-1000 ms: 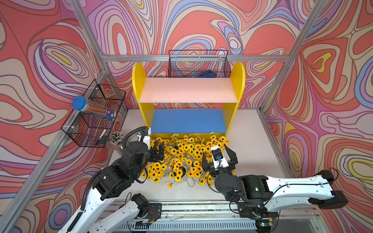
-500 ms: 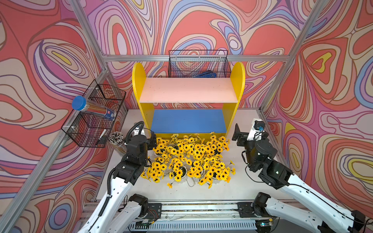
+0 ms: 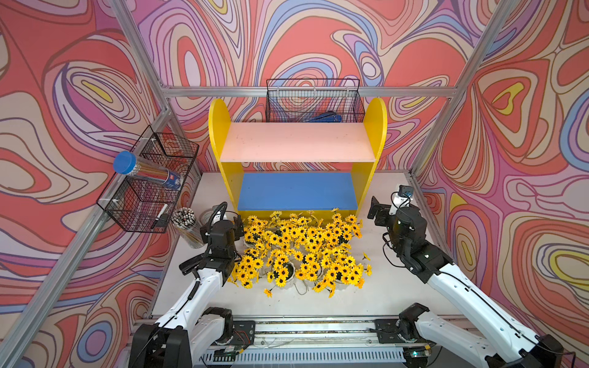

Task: Take the sunflower pots off the shelves
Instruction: Reset both arms

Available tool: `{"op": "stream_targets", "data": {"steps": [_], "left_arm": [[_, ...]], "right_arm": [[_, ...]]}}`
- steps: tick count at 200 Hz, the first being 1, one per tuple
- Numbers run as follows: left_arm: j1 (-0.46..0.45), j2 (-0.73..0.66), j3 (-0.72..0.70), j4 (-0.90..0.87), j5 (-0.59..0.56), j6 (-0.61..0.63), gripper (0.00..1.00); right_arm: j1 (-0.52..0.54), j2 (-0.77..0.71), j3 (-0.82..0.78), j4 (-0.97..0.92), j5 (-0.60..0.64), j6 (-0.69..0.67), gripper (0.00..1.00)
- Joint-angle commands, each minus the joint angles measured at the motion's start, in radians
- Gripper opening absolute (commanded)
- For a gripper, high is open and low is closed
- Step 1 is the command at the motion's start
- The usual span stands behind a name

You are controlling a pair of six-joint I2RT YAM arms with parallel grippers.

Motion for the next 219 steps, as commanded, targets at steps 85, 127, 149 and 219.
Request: {"op": "stream_targets", "data": {"steps": [85, 127, 149, 219], "left_arm": [[0.125, 0.320, -0.082, 0.339, 0.082, -0.100, 1.00], [0.125, 0.393, -0.115, 0.486, 0.072, -0.116, 1.00], [0.125, 0.401, -0.124, 0.524, 0.090, -0.101, 1.00], [0.105, 0.422, -0.212, 0.734, 0.185, -0.032, 1.00]], "right_arm": [[-0.122, 0.174, -0.081, 0.114, -0.185, 0.040, 0.98], [-0.165, 0.216, -0.092, 0.123, -0.223, 0.020, 0.98], [-0.182, 0.241, -0.101, 0.139, -0.236, 0.020, 0.98], [-0.201, 0.287, -0.097, 0.146, -0.259, 0.011, 0.98]]}}
